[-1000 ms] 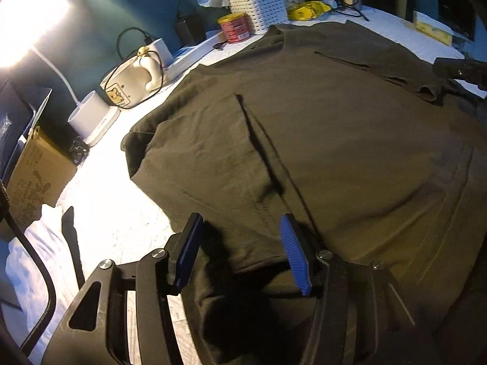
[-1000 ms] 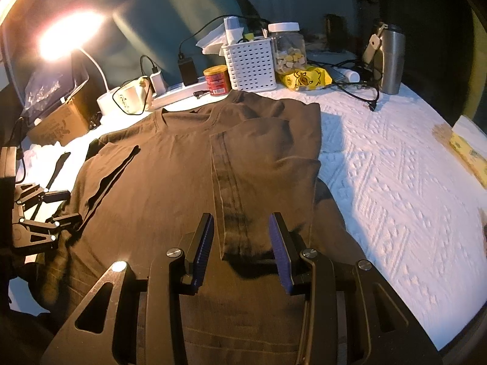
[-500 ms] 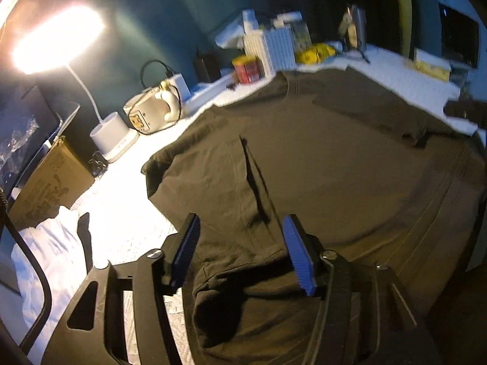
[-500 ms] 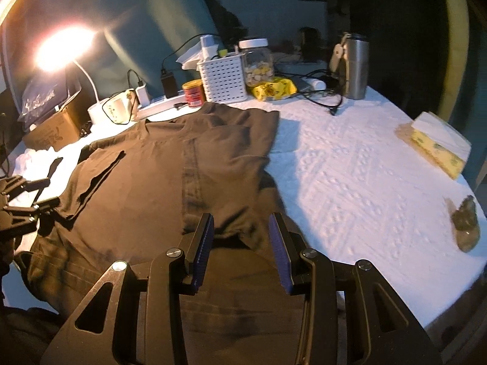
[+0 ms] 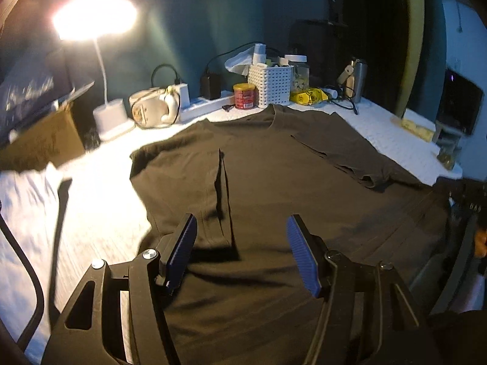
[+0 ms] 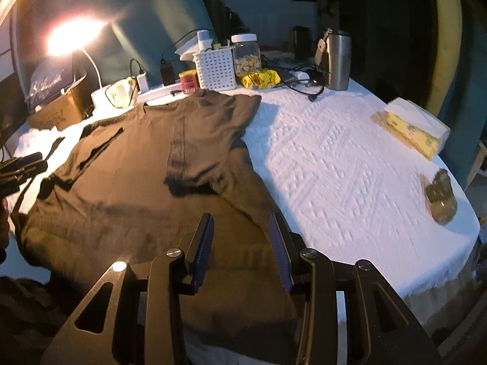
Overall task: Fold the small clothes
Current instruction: 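Grasp the brown shirt's hem with the left gripper while the right gripper grasps it too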
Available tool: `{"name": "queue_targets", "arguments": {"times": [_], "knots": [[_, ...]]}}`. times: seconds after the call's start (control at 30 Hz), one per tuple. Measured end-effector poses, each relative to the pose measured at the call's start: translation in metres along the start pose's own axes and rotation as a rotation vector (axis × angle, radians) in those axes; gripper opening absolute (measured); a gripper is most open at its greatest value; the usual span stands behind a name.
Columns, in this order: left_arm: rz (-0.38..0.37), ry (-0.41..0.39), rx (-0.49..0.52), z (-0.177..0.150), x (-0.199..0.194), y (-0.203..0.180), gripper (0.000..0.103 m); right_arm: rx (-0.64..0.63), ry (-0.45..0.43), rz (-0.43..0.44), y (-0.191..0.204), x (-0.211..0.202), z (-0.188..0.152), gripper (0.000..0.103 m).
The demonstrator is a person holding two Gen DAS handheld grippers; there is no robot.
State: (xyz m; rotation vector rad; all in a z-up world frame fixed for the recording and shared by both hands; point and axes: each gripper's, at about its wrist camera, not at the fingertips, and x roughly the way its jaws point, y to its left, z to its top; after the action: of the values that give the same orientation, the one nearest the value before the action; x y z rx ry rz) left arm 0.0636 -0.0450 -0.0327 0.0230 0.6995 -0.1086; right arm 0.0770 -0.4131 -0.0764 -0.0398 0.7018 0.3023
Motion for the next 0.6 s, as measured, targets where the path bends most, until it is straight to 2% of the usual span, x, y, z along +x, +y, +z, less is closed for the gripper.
{"name": "queue_targets", "arguments": {"times": [0.2,0.47,0.6], "knots": [[0.035,0.003,-0.036,-0.022,-0.012,0.004,0.062,0.036,0.006,-0.033,-0.018,-0.005,-0.02,0.04],[0.116,-0.015,-0.098,-0.051,-0.035,0.029,0.062,0.024,-0.006,-0.086,-0.023,-0.021,-0.025,0.04],[0.134,0.042,-0.127,-0.065,-0.036,0.044,0.062,0.036,0.008,-0.097,-0.026,-0.016,-0.028,0.04]]}}
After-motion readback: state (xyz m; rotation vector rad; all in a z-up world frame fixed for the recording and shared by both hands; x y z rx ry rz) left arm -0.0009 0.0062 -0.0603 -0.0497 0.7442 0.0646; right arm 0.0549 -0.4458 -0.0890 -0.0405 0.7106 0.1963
